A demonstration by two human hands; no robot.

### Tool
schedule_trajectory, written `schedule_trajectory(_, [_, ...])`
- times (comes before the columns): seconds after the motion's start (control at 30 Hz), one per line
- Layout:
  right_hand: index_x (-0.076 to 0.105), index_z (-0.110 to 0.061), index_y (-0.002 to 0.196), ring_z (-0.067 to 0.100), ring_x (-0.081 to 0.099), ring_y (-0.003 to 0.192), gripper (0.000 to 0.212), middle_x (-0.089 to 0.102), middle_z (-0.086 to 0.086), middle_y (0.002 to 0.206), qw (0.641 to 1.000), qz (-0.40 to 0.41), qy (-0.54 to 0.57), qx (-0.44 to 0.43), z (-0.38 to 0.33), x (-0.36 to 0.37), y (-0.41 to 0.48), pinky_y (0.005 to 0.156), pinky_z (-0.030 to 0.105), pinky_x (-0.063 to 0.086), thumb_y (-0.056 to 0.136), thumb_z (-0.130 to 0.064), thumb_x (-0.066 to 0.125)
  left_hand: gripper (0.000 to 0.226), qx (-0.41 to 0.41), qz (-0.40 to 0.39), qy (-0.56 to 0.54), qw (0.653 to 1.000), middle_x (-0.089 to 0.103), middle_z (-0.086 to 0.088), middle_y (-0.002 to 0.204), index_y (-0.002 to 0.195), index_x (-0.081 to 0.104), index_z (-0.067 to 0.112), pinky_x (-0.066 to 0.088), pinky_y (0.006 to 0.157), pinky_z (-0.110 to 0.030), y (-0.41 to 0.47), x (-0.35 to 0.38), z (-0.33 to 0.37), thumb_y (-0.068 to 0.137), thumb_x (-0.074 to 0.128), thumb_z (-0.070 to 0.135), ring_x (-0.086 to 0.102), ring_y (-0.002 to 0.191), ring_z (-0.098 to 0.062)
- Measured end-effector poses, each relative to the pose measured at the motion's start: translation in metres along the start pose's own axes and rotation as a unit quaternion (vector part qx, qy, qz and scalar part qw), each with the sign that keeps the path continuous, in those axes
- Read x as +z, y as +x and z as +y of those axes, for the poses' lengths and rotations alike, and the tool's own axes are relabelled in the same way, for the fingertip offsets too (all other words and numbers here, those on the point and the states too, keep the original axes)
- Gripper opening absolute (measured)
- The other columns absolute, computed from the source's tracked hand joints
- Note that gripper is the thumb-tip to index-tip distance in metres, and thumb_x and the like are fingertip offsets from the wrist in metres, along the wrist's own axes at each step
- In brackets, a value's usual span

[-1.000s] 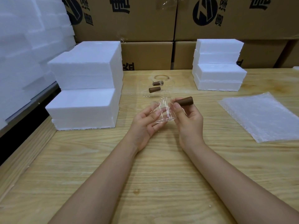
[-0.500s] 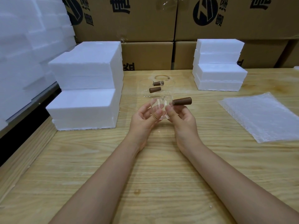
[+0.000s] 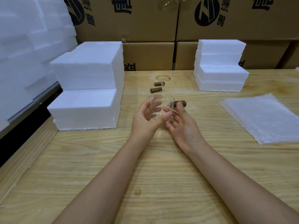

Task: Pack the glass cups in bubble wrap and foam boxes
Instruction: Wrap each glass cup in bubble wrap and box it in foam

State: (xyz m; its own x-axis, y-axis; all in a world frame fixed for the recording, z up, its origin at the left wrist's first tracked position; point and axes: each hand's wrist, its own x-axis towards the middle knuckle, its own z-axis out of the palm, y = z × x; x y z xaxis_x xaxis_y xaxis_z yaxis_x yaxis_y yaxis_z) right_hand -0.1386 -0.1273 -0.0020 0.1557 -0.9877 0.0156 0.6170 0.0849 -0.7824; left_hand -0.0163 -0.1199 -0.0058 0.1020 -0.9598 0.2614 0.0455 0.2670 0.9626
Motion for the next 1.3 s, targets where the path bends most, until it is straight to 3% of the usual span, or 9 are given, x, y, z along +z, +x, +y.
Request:
schedule_trajectory(0.07, [0.064,-0.009,0.098,0.017,0.07,0.079,0.041,0.072,0.006,0.087,0.999,0.042,0.031,0.006,-0.003,-0.003,0.004,0.074,0.028,0.057,0.081,-0.045,0.056,0.072,0.021,-0.02,0.031,0.999,0.066,0.005,0.118,0.129,0.053,0.025,0.049,0.093,-0.023,-0.001,0.0,0.001,0.062,0.082,0.029,0.063,0.105,-0.002])
schedule_trajectory(0.2, [0.058,-0.005,0.084,0.018,0.069,0.065,0.033,0.071,0.01,0.073,0.995,0.084,0.05,0.0,-0.003,-0.011,0.008,0.062,0.028,0.058,0.1,-0.03,0.043,0.073,0.081,-0.06,0.112,0.989,0.061,-0.002,0.121,0.124,0.052,0.033,0.043,0.09,-0.013,-0.002,-0.001,-0.002,0.063,0.088,0.013,0.061,0.107,0.001])
schedule_trajectory(0.33, [0.057,-0.005,0.081,0.018,0.069,0.068,0.034,0.07,0.01,0.071,0.995,0.075,0.059,0.0,-0.002,-0.012,0.01,0.07,0.031,0.059,0.102,-0.024,0.04,0.079,0.13,-0.079,0.16,0.975,0.058,-0.002,0.12,0.129,0.051,0.028,0.042,0.101,-0.023,-0.003,-0.005,-0.001,0.061,0.09,0.015,0.057,0.115,-0.006])
schedule_trajectory(0.53, [0.055,-0.004,0.082,0.025,0.066,0.075,0.021,0.068,0.013,0.071,0.993,0.096,0.058,-0.029,-0.007,-0.007,0.009,0.07,0.031,0.058,0.097,-0.008,0.041,0.074,0.162,-0.091,0.186,0.965,0.056,0.009,0.13,0.123,0.048,0.042,0.038,0.108,-0.027,-0.004,-0.006,0.003,0.062,0.084,0.02,0.051,0.126,-0.007])
schedule_trajectory(0.63, [0.052,-0.006,0.085,0.026,0.061,0.084,0.016,0.063,0.014,0.077,0.992,0.098,0.057,-0.047,-0.009,-0.005,0.008,0.078,0.034,0.056,0.096,-0.006,0.041,0.071,0.161,-0.081,0.19,0.965,0.055,0.023,0.125,0.118,0.049,0.044,0.036,0.107,-0.022,-0.004,-0.009,0.002,0.061,0.081,0.017,0.05,0.124,0.0])
schedule_trajectory(0.8, [0.05,-0.011,0.084,0.013,0.061,0.075,0.019,0.066,-0.001,0.067,0.993,0.078,0.025,-0.088,-0.008,-0.001,0.004,0.078,0.033,0.051,0.097,-0.004,0.037,0.065,0.167,-0.073,0.17,0.968,0.058,0.012,0.125,0.117,0.05,0.033,0.038,0.102,-0.019,-0.002,-0.012,-0.002,0.065,0.082,0.009,0.053,0.121,-0.002])
schedule_trajectory(1.0, [0.048,-0.015,0.081,0.011,0.064,0.072,0.021,0.07,0.004,0.077,0.993,0.052,-0.008,-0.11,-0.007,0.001,0.002,0.077,0.028,0.049,0.096,-0.004,0.038,0.07,0.163,-0.062,0.175,0.969,0.055,0.017,0.129,0.112,0.045,0.036,0.037,0.099,-0.013,0.001,-0.013,-0.006,0.065,0.083,0.0,0.052,0.122,0.001])
schedule_trajectory(1.17, [0.048,-0.012,0.082,0.014,0.065,0.074,0.021,0.069,0.003,0.07,0.993,0.069,0.02,-0.092,-0.008,-0.002,0.004,0.076,0.032,0.053,0.096,-0.003,0.036,0.062,0.17,-0.069,0.177,0.967,0.054,0.014,0.135,0.115,0.048,0.039,0.035,0.111,-0.03,-0.001,-0.012,-0.004,0.068,0.081,0.015,0.042,0.136,-0.01])
schedule_trajectory(1.3, [0.052,-0.008,0.083,0.024,0.06,0.083,0.019,0.067,0.003,0.067,0.991,0.11,0.014,-0.074,-0.009,-0.003,0.005,0.073,0.032,0.057,0.097,-0.004,0.039,0.07,0.16,-0.07,0.19,0.966,0.052,0.02,0.135,0.12,0.048,0.046,0.033,0.114,-0.034,-0.003,-0.011,-0.001,0.065,0.08,0.016,0.034,0.14,-0.003])
